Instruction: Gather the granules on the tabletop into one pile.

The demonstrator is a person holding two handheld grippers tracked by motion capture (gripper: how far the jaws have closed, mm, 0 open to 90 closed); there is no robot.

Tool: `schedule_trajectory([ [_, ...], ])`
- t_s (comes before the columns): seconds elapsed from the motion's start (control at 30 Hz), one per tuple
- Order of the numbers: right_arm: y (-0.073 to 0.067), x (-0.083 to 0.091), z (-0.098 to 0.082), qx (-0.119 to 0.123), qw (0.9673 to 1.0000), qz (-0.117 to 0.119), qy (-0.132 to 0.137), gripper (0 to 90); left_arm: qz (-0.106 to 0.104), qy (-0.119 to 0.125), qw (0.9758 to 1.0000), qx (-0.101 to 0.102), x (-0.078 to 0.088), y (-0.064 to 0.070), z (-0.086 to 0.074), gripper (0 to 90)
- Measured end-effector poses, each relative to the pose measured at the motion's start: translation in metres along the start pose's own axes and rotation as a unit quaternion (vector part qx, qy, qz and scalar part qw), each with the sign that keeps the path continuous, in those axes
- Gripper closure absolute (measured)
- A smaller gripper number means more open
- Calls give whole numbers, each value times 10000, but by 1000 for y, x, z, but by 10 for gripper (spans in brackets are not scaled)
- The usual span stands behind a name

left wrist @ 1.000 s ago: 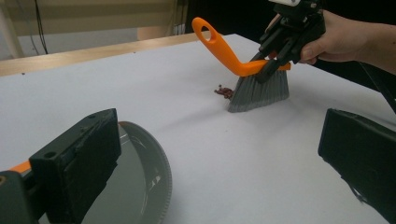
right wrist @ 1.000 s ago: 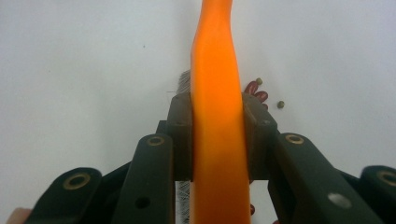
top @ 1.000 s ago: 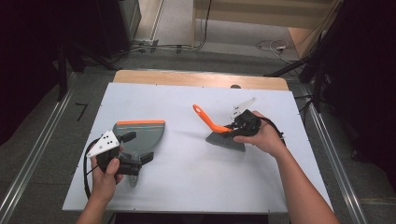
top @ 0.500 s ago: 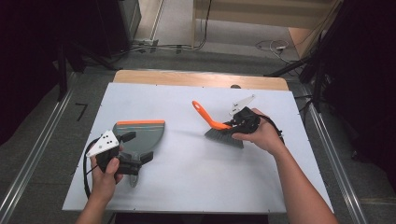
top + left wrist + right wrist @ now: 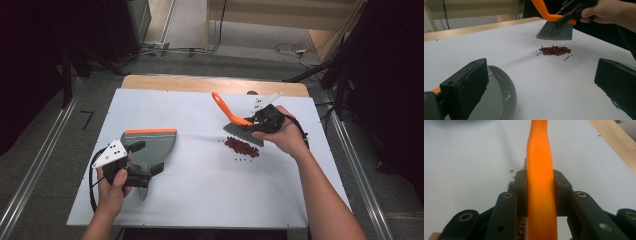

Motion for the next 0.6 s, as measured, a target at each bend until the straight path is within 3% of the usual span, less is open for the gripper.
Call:
schedule_trajectory([
  [0.13, 9, -14, -3, 135, 9979, -588, -255, 685, -2, -7, 10000, -2, 0, 0, -1, 0],
  [0.27, 16, -22, -7, 130, 9945, -972, -373, 685, -15, -4, 10000, -17, 0, 0, -1, 0],
  [0.37, 15, -28, -14, 167, 9953, -839, -457, 685, -17, 16, 10000, -5, 0, 0, 0, 0],
  [0.4, 12, -28, -15, 135, 9968, -716, -336, 686, -3, 18, 10000, -6, 0, -1, 0, 0],
  [0.57, -1, -24, -16, 261, 9982, -399, -371, 686, 6, 19, 10000, 0, 0, -1, 0, 0],
  [0.6, -2, -22, -15, 289, 9979, -463, -356, 686, -12, 14, 10000, 1, 0, 0, 0, 0],
])
Point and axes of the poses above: each handheld gripper's, and its own axes: x roughly backward along the jaws, z roughly out of its top, y roughly to its right, the point moved 5 cm from there along -x, roughly forward along the jaws, and after that the axes turned 11 degrees about z, right-handed, at the moved point
